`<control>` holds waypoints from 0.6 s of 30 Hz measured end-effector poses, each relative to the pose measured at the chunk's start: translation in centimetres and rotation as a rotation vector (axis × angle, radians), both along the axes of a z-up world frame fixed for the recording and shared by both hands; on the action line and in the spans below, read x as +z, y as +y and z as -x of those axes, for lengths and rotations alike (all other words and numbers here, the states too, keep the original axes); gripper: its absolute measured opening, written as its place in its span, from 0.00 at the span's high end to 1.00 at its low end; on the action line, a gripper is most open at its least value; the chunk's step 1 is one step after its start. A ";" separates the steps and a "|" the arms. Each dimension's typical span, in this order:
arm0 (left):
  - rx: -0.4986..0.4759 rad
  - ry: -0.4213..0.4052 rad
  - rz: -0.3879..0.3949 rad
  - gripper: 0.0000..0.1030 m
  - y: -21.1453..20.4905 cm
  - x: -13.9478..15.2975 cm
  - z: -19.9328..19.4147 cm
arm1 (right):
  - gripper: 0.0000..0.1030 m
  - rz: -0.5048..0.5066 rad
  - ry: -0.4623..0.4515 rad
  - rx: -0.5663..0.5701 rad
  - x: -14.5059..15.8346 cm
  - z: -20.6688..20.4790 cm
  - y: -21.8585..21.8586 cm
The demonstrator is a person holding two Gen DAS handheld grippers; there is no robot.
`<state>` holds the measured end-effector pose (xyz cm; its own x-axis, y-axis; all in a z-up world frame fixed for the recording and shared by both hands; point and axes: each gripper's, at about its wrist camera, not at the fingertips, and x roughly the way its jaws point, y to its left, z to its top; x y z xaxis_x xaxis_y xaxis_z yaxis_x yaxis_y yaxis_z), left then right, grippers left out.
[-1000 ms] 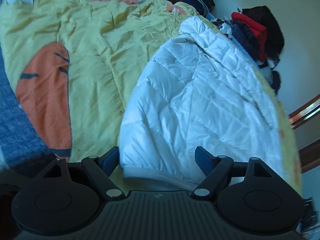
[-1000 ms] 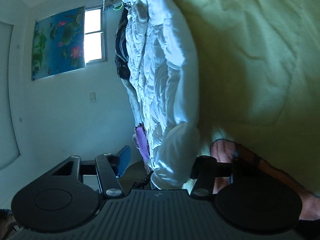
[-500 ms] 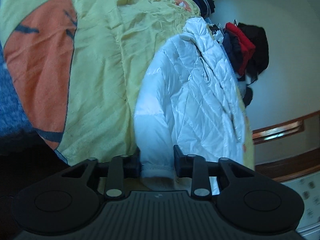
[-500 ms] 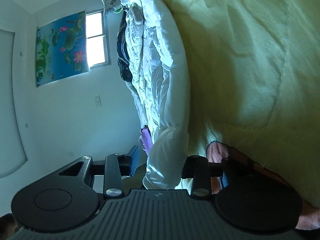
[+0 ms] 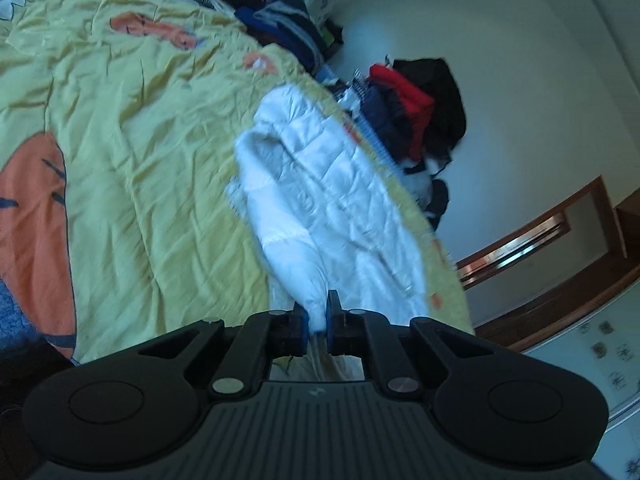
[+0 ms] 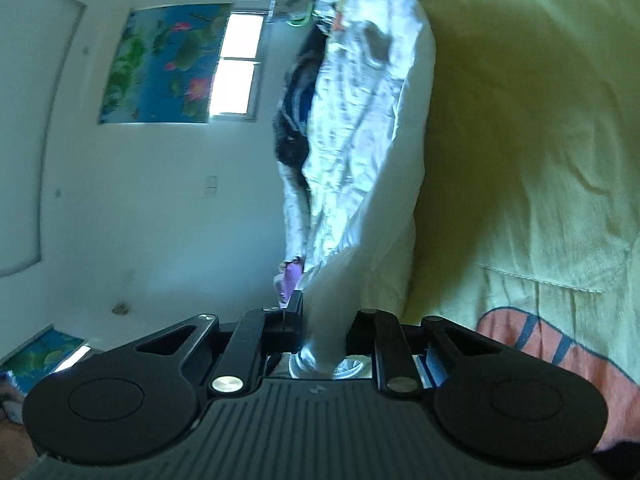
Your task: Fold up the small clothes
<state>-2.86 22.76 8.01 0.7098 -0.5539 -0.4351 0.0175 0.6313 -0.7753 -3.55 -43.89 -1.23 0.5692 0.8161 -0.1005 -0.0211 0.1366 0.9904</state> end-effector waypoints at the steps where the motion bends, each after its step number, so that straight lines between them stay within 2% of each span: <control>1: 0.004 -0.008 0.011 0.93 0.2 0.2 0.0 | 0.81 -0.005 -0.008 -0.005 0.2 0.4 -0.3; 4: 0.011 -0.029 0.017 0.93 0.7 0.5 -0.2 | 0.81 -0.044 -0.038 -0.013 0.7 1.3 -1.1; 7: -0.003 0.014 0.001 0.93 0.1 -0.7 -1.7 | 0.81 -0.049 -0.032 0.006 0.3 0.2 -0.8; 10: -0.017 0.093 -0.027 0.93 -0.4 -3.0 -2.7 | 0.77 -0.050 0.061 -0.005 -1.5 -1.3 -0.1; 12: -0.015 0.140 -0.031 0.93 -0.3 -4.5 -2.7 | 0.66 -0.028 0.117 -0.006 -2.6 -1.7 -0.1; 14: 0.001 0.178 -0.025 0.93 0.0 -5.7 -2.4 | 0.51 -0.002 0.138 -0.008 -3.1 -1.9 -0.1; 17: 0.005 0.198 -0.021 0.90 0.4 -6.5 -1.9 | 0.37 0.011 0.142 -0.010 -3.0 -1.5 -0.1; 18: 0.007 0.208 -0.025 0.85 0.6 -6.8 -1.9 | 0.36 0.010 0.141 -0.013 -2.9 -1.3 -0.2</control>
<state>-0.97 23.32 1.25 0.6067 -0.5366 -0.5865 -0.1460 0.6501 -0.7457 -2.20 -44.08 -4.18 0.5592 0.8074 -0.1879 0.1200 0.1454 0.9821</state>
